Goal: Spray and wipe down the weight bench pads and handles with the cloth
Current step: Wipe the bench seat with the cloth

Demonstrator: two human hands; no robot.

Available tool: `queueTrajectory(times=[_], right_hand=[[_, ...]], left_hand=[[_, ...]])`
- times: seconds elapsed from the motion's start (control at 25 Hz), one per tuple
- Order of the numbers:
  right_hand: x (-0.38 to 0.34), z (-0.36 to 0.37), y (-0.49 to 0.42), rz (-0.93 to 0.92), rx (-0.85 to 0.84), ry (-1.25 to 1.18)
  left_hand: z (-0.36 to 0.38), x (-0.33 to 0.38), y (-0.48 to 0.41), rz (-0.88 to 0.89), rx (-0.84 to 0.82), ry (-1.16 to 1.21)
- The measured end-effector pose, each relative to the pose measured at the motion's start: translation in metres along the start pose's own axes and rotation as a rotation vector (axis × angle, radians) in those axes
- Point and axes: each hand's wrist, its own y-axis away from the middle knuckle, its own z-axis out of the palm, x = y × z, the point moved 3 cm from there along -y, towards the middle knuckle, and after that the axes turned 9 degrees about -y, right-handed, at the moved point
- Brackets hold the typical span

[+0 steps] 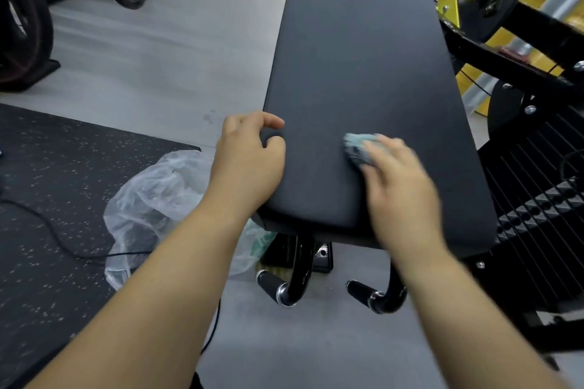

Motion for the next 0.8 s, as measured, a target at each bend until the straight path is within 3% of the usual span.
queueTrajectory(times=[0.08, 0.16, 0.28, 0.36, 0.48, 0.52, 0.72, 0.8], right_hand=[[-0.048, 0.030, 0.009, -0.156, 0.001, -0.069], [-0.071, 0.043, 0.030, -0.286, -0.117, -0.153], [-0.031, 0.013, 0.045, -0.361, -0.190, -0.122], [0.029, -0.023, 0.043, -0.224, -0.093, -0.032], [0.092, -0.067, 0.026, 0.157, 0.033, 0.023], [0.087, -0.064, 0.023, 0.188, 0.061, 0.050], [0.019, -0.018, 0.062, -0.239, -0.124, -0.130], [0.058, -0.041, 0.052, -0.216, -0.072, -0.079]], left_hand=[[0.001, 0.000, 0.001, -0.016, 0.007, 0.031], [0.005, 0.003, 0.002, -0.001, -0.010, -0.012], [0.018, 0.013, 0.015, 0.255, 0.016, -0.328], [0.035, 0.027, 0.033, 0.448, 0.026, -0.407], [0.058, 0.038, 0.050, 0.541, -0.078, -0.361], [0.063, 0.040, 0.052, 0.543, -0.115, -0.333], [0.067, 0.048, 0.042, 0.451, -0.048, -0.295], [0.069, 0.050, 0.043, 0.459, -0.024, -0.380]])
